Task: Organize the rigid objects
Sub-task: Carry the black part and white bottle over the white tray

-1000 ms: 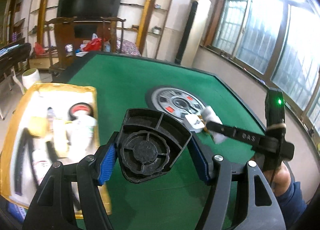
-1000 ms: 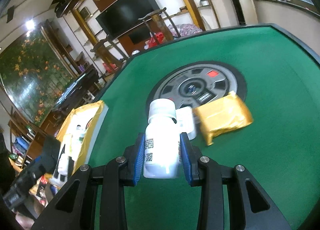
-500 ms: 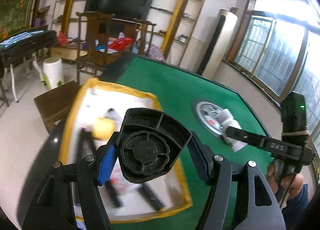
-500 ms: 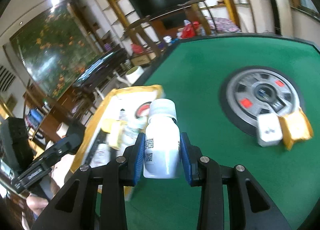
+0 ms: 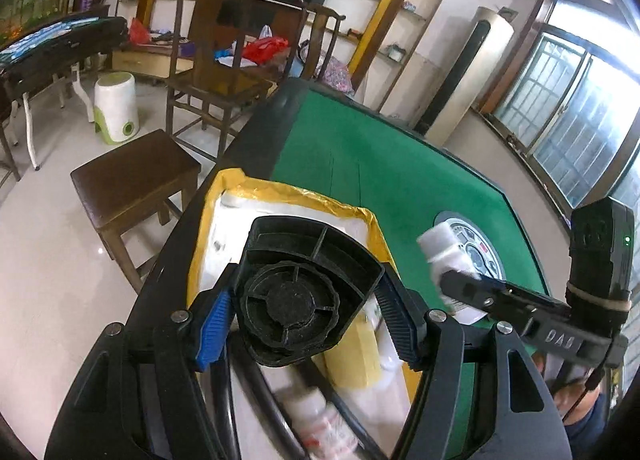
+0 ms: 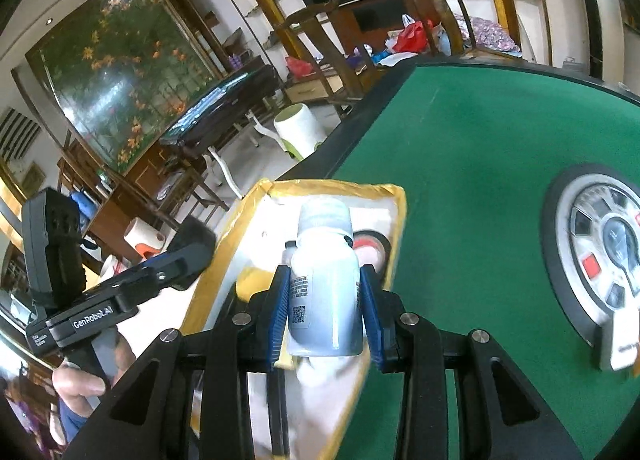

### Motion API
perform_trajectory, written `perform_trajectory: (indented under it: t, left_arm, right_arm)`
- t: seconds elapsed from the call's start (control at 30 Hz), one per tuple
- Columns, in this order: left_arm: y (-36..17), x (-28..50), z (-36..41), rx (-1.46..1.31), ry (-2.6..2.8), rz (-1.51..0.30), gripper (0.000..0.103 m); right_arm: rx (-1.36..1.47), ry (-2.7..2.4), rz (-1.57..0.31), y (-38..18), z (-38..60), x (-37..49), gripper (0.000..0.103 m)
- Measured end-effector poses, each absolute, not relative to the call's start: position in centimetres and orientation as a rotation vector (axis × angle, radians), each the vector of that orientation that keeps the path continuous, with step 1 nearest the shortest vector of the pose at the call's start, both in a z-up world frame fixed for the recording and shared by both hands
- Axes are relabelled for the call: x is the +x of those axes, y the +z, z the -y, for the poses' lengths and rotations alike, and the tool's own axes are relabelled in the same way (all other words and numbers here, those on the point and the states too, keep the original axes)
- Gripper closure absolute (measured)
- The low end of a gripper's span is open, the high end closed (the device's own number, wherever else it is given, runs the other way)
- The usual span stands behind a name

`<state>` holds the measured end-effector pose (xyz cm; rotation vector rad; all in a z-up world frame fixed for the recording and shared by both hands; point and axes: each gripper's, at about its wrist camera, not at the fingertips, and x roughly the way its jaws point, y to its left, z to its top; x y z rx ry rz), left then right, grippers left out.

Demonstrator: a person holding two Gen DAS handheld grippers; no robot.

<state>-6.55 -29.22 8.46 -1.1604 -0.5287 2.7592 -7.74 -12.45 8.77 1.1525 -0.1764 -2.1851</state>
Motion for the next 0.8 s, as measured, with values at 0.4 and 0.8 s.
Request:
perform_trajectory:
  t: [0.4, 0.8]
  left_arm:
    - [4.7, -10.3, 29.7, -1.3, 2.726, 0.557, 0.037]
    - [4.5, -11.2, 29.2, -1.365, 2.733, 0.492, 0.037]
  right_arm:
    - [1.234, -2.166, 0.091, 5.9, 16.3, -10.5, 0.072]
    - [1.291, -2.159, 0.063, 4.4, 15.9, -11.6, 0.073]
